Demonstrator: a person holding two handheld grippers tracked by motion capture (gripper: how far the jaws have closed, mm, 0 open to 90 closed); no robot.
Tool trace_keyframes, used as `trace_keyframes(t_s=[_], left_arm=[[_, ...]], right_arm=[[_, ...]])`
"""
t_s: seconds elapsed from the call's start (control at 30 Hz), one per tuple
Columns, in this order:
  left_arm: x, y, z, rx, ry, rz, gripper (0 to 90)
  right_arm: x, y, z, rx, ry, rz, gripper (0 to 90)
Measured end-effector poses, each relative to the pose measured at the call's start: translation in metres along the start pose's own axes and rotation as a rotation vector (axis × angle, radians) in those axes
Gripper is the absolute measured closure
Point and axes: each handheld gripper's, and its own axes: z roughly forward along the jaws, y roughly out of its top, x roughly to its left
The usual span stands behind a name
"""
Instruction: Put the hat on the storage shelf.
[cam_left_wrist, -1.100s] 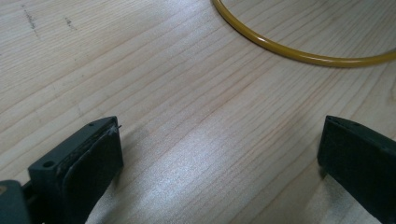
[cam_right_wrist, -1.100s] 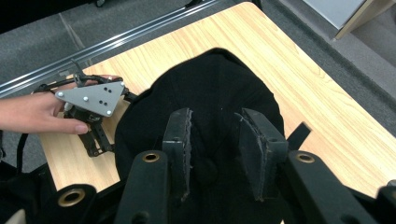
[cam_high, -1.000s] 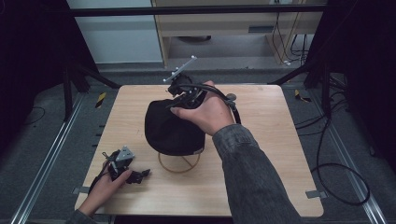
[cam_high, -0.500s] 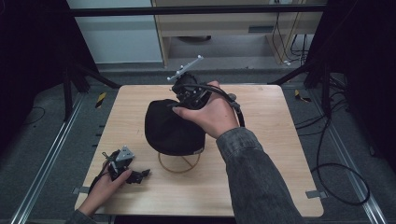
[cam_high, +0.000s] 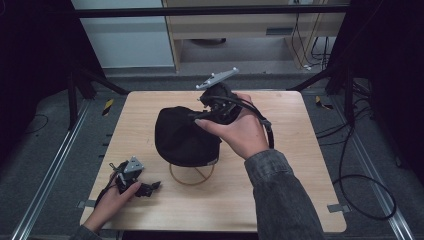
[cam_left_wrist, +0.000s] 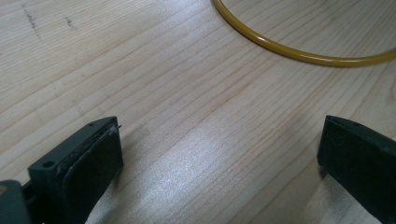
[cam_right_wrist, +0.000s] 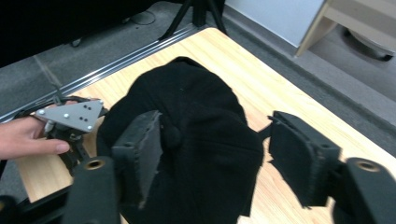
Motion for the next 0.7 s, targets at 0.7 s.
trace_keyframes(t_s=[0.7], left_arm=[[0.0,0.0,0.0,0.001,0.001,-0.001,0.0]], right_arm=[[-0.037,-0.054,-0.039,-0.051,-0.157,0.078,5.6]])
